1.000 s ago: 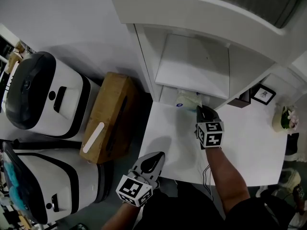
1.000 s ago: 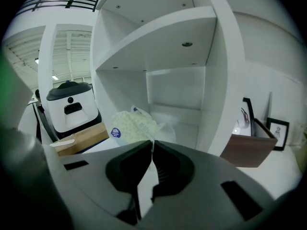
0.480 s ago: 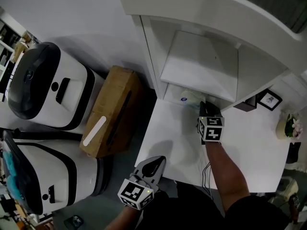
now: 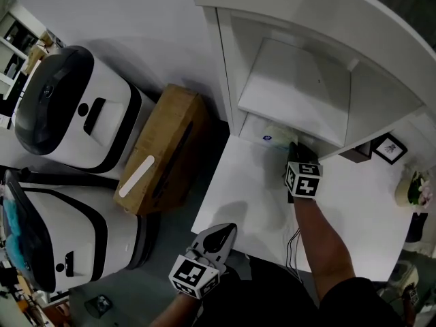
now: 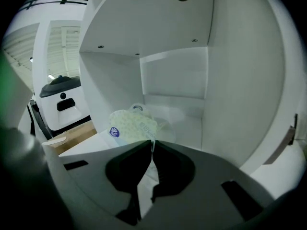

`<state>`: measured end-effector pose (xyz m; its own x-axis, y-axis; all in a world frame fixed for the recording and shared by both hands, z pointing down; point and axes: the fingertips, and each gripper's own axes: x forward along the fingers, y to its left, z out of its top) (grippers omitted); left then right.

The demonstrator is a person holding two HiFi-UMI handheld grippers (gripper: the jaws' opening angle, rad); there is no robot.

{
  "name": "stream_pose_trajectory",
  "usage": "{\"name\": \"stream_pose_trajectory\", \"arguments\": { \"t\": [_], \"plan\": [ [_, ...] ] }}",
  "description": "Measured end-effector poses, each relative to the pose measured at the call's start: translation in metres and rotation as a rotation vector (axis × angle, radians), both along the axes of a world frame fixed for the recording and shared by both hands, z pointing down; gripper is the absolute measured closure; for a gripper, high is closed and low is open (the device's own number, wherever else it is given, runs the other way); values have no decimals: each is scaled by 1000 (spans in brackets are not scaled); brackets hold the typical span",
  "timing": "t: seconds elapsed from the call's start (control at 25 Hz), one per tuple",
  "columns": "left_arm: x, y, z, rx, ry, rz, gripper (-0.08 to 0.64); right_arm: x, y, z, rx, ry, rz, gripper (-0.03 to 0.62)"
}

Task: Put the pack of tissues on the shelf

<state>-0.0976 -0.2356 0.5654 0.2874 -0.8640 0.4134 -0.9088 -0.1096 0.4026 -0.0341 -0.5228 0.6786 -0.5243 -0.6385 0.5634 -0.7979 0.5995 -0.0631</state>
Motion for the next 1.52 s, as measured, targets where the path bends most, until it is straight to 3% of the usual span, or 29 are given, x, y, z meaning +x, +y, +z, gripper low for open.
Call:
{"name": "stream_pose_trajectory", "arguments": {
  "t": [0.48, 0.6, 1.0, 1.24, 1.52],
  "plan": [
    [14, -2, -14, 5, -37, -12, 555, -2, 2, -1, -48, -63, 0, 580],
    [14, 0, -19, 4, -49, -17, 555, -3, 4, -4, -63, -89, 16, 510],
    [16, 10, -29, 18, -58, 11, 555, 15, 20, -19, -33, -135, 102, 488],
    [11, 20, -32, 37, -61, 65, 555, 21, 43, -43, 4, -171, 91, 574],
    [6, 44, -47, 87, -44, 128, 555, 18, 98, -85, 22, -234, 30, 584]
  ]
}}
